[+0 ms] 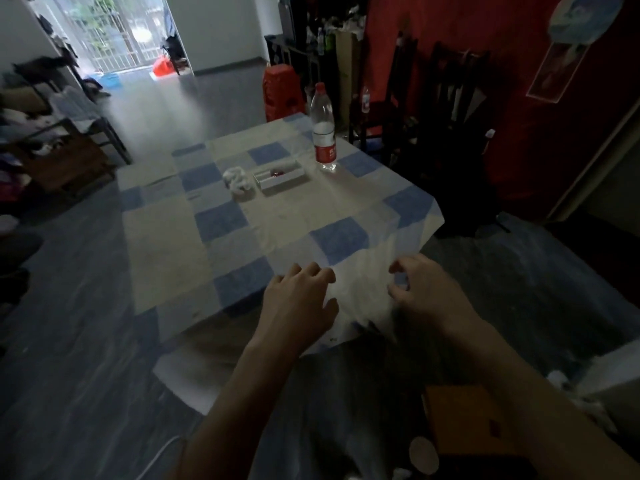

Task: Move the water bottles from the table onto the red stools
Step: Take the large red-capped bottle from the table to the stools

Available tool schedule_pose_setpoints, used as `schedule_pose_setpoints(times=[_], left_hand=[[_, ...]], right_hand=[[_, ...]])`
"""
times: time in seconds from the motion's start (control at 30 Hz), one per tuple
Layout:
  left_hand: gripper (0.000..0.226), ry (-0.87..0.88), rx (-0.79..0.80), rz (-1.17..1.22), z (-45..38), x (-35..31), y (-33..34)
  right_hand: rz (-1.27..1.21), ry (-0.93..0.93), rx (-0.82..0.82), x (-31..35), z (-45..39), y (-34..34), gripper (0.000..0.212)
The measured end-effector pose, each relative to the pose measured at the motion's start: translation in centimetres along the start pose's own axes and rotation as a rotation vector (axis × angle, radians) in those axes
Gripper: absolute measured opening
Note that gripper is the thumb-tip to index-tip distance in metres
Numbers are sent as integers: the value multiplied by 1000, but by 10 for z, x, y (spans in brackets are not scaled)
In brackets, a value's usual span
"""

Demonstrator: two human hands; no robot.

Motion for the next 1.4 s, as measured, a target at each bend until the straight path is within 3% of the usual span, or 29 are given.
schedule_pose_setpoints(times=[0.4,0.87,1.07,1.4], left_hand=[[32,-48,51,12,-155,47,38],[34,-29,8,55,-385,141,44],[33,-17,62,95,-439,149,61],[37,-166,6,102,-530,163,74]], right_hand=[[50,-21,-24,-14,-146,14,25],[16,-24,-13,16,-380,11,30],[-13,15,-9,1,-436,11,28],[-56,-54,89,-17,-529,16,26]])
Point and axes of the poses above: each hand's wrist, its own z-axis away from the middle knuckle, its own y-axis out of the palm, x = y × z, the point moved 4 cm from there along -z, towards the middle knuckle, and after that the axes turned 2 degrees about -x, right-handed, at the moved point
